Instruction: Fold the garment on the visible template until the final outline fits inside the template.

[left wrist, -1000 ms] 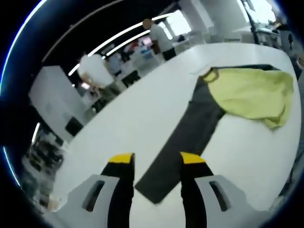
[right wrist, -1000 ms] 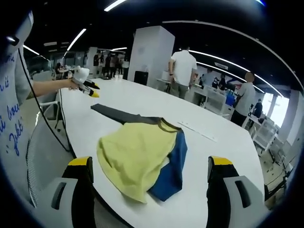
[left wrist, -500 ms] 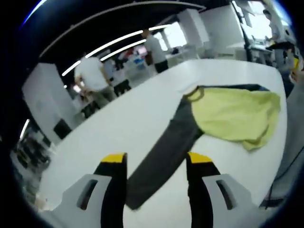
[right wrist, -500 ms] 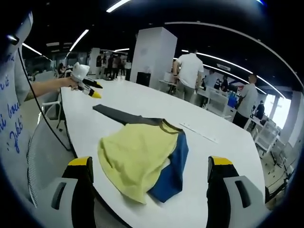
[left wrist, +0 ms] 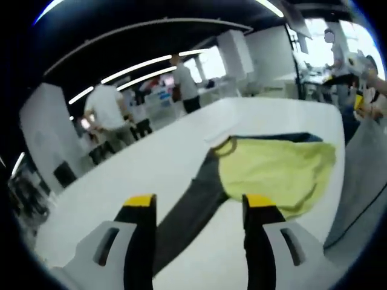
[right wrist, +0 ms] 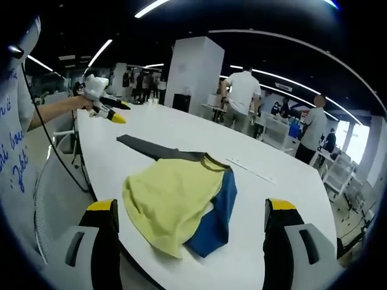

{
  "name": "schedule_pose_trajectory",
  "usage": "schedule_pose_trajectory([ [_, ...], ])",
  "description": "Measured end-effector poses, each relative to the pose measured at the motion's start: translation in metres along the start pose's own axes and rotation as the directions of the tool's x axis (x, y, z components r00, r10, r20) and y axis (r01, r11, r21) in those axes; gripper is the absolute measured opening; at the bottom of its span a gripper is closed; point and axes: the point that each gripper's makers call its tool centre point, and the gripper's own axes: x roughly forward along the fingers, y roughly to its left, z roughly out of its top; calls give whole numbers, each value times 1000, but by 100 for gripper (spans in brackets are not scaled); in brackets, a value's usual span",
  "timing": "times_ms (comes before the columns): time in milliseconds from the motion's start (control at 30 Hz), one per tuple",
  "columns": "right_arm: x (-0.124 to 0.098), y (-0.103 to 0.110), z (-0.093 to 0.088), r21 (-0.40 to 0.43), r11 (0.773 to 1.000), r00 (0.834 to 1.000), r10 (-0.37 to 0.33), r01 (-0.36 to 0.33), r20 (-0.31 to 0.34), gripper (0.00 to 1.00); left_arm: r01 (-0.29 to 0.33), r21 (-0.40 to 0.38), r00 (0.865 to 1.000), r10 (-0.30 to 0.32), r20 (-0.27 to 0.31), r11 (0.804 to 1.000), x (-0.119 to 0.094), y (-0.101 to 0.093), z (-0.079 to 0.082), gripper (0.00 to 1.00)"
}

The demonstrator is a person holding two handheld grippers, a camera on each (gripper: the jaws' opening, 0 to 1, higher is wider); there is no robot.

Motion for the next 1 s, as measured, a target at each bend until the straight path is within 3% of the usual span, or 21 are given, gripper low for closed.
schedule_pose_trajectory([
  [533,0,-4,-3,-8,1000,1000,25,-25,0,100,56,-13,998,-56,3,998,-14,-33,7,64],
  [667,-2,-5,-3,-12,999,999,32,-32,2,100,54,-7,998,-54,10,999,-17,-39,10,71],
  [1000,-8,-11,-6,-18,999,999,43,-42,15,100,79,-8,997,-78,11,997,-30,-61,15,75],
])
